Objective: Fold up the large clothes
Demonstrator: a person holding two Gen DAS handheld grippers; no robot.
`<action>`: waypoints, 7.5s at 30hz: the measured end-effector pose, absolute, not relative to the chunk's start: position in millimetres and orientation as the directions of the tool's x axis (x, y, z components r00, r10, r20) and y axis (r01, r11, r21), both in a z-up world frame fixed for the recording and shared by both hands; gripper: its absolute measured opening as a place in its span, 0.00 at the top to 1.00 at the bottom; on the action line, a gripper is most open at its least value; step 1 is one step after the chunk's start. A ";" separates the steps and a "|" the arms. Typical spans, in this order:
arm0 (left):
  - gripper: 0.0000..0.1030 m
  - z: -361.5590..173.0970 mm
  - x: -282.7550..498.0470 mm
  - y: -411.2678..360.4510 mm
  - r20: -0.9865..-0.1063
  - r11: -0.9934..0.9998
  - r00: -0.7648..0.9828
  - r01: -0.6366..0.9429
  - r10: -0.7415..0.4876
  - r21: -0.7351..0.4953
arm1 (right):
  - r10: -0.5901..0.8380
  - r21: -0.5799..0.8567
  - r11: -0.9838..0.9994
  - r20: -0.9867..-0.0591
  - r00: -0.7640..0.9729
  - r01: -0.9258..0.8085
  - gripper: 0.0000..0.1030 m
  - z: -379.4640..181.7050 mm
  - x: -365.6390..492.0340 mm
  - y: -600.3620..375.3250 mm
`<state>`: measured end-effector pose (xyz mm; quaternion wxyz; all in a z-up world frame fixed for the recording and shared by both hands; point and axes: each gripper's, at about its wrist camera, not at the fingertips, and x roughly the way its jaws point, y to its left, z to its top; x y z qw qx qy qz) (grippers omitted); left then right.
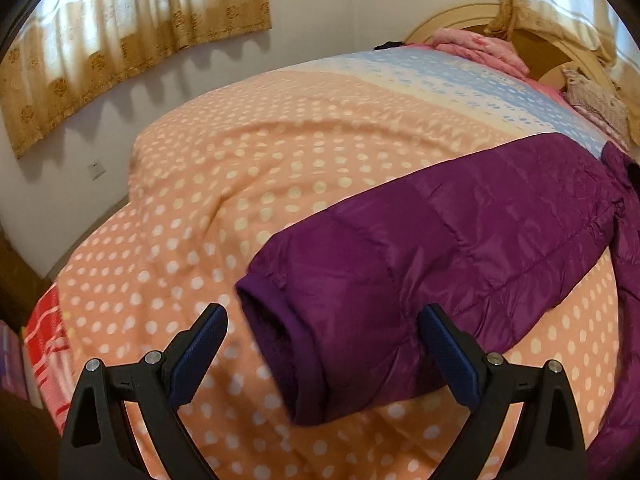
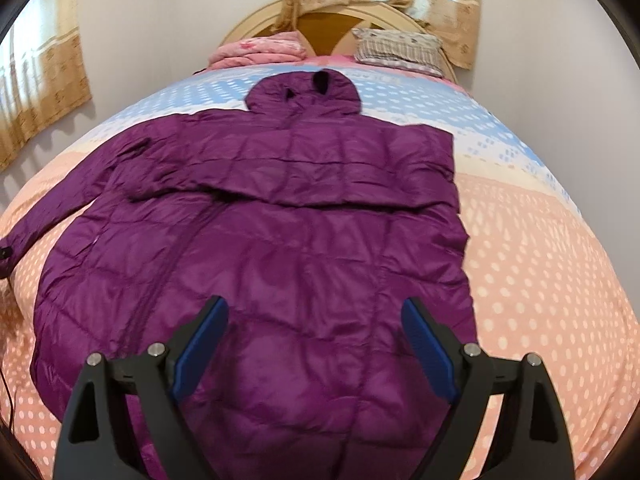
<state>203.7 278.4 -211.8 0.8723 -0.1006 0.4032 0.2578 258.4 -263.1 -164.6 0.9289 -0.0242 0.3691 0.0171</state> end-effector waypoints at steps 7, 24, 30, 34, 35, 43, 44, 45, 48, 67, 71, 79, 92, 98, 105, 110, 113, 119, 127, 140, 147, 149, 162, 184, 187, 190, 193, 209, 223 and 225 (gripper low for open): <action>0.93 -181.6 216.8 260.0 -0.651 0.872 0.621 -0.470 0.436 0.137 | 0.015 -0.011 0.999 -0.689 0.724 -0.031 0.12 -171.7 262.5 -266.8; 0.94 -42.0 294.4 39.9 -0.394 0.964 0.897 -0.108 0.199 0.242 | -0.057 0.073 0.988 -0.640 0.766 0.134 0.12 -154.0 250.3 -347.8; 0.93 -64.3 314.1 -64.0 -0.448 0.975 0.894 0.095 0.005 0.202 | -0.061 0.081 0.985 -0.657 0.751 0.151 0.12 -168.0 244.1 -364.0; 0.44 -81.8 313.7 -108.6 -0.486 0.965 0.870 0.192 -0.083 0.180 | -0.063 0.087 0.983 -0.674 0.736 0.164 0.12 -175.4 243.0 -372.6; 0.19 -82.4 311.7 -111.2 -0.463 0.965 0.882 0.187 -0.083 0.184 | -0.064 0.083 0.983 -0.679 0.732 0.162 0.12 -176.4 243.1 -373.0; 0.07 -67.9 299.1 -74.1 -0.362 0.981 0.932 0.085 -0.018 0.171 | -0.048 0.073 0.988 -0.692 0.720 0.137 0.12 -164.5 249.5 -371.1; 0.07 -68.5 302.8 -68.1 -0.354 0.982 0.935 0.069 -0.002 0.175 | -0.038 0.076 0.989 -0.693 0.720 0.125 0.12 -160.7 252.0 -368.3; 0.07 -67.7 300.6 -54.1 -0.339 0.983 0.941 0.047 0.016 0.176 | -0.027 0.075 0.991 -0.692 0.722 0.109 0.12 -154.8 254.0 -364.4; 0.05 -72.7 302.8 -17.3 -0.328 0.977 0.937 -0.054 0.121 0.205 | -0.003 0.066 0.996 -0.690 0.723 0.067 0.12 -141.0 261.3 -350.0; 0.05 -178.3 351.2 88.9 -0.618 0.944 0.716 -0.286 0.324 0.163 | 0.301 0.312 0.945 -0.724 0.620 -0.094 0.15 -152.2 402.5 -250.6; 0.05 -179.8 352.3 90.2 -0.612 0.939 0.714 -0.290 0.340 0.183 | 0.405 0.426 0.899 -0.714 0.571 -0.105 0.63 -166.4 419.2 -248.3; 0.05 -174.5 354.5 88.3 -0.599 0.930 0.712 -0.305 0.366 0.204 | 0.328 0.377 0.923 -0.660 0.676 -0.081 0.90 -145.7 379.1 -274.0; 0.05 -165.0 360.4 72.8 -0.585 0.911 0.698 -0.312 0.412 0.270 | 0.166 0.372 0.924 -0.588 0.792 0.083 0.91 -133.1 303.6 -348.2; 0.05 -178.0 367.5 62.1 -0.609 0.903 0.668 -0.271 0.427 0.334 | 0.058 0.338 0.924 -0.586 0.808 0.179 0.91 -143.9 291.0 -373.1; 0.05 -206.1 369.4 60.9 -0.635 0.887 0.626 -0.245 0.453 0.391 | 0.027 0.317 0.911 -0.683 0.730 0.263 0.87 -178.3 309.0 -391.5; 0.05 -185.3 367.5 69.0 -0.623 0.895 0.644 -0.276 0.444 0.351 | 0.040 0.310 0.916 -0.704 0.709 0.256 0.47 -172.1 305.1 -396.8; 0.05 -148.8 371.7 67.8 -0.588 0.913 0.699 -0.297 0.408 0.280 | -0.027 0.274 0.918 -0.676 0.737 0.286 0.30 -150.4 292.6 -404.7; 0.05 -105.9 401.4 26.3 -0.555 0.955 0.777 -0.236 0.296 0.180 | -0.038 0.264 0.930 -0.622 0.782 0.255 0.69 -114.9 308.7 -401.8; 0.05 -152.4 454.0 -32.1 -0.618 0.953 0.729 -0.183 0.296 0.240 | 0.047 0.249 0.954 -0.672 0.739 0.166 0.77 -149.2 363.5 -361.7; 0.05 -194.3 471.8 -21.2 -0.738 0.977 0.640 -0.149 0.215 0.156 | 0.029 0.220 0.958 -0.712 0.701 0.183 0.85 -192.5 367.0 -362.1; 0.05 -177.6 461.7 -0.1 -0.749 0.980 0.638 -0.186 0.180 0.077 | 0.023 0.179 0.970 -0.736 0.677 0.162 0.86 -186.1 368.0 -360.4; 0.05 -159.2 454.6 6.8 -0.714 0.982 0.682 -0.182 0.160 0.047 | 0.049 0.207 0.968 -0.716 0.697 0.145 0.80 -167.9 360.7 -364.4; 0.05 -140.4 536.2 -25.0 -0.689 0.985 0.711 -0.174 0.138 0.017 | -0.080 0.224 0.928 -0.660 0.747 0.298 0.79 -121.1 453.0 -391.6; 0.01 -205.7 572.4 -17.9 -0.805 0.979 0.575 -0.203 0.147 0.034 | -0.087 0.218 0.912 -0.726 0.682 0.349 0.81 -188.4 479.8 -398.5; 0.01 -206.8 572.7 -15.2 -0.808 0.979 0.575 -0.204 0.128 0.010 | -0.091 0.216 0.911 -0.725 0.682 0.351 0.81 -188.3 478.9 -398.0; 0.01 -207.0 571.8 -14.3 -0.807 0.979 0.576 -0.204 0.131 0.014 | -0.104 0.200 0.914 -0.728 0.678 0.354 0.81 -188.0 479.3 -395.7; 0.01 -207.0 570.5 -14.1 -0.807 0.979 0.577 -0.204 0.126 0.007 | -0.114 0.187 0.916 -0.728 0.676 0.356 0.81 -188.0 479.3 -394.3; 0.01 -206.4 569.7 -16.0 -0.807 0.979 0.577 -0.205 0.128 0.009 | -0.130 0.169 0.918 -0.727 0.674 0.359 0.82 -188.6 480.2 -393.0; 0.01 -197.9 571.1 -14.8 -0.837 0.987 0.539 -0.163 0.094 0.006 | -0.079 0.201 0.919 -0.746 0.661 0.338 0.78 -185.3 482.5 -397.7; 0.01 -181.1 569.9 -11.5 -0.836 0.992 0.547 -0.125 0.050 -0.022 | -0.003 0.246 0.923 -0.767 0.642 0.297 0.49 -173.4 485.8 -402.5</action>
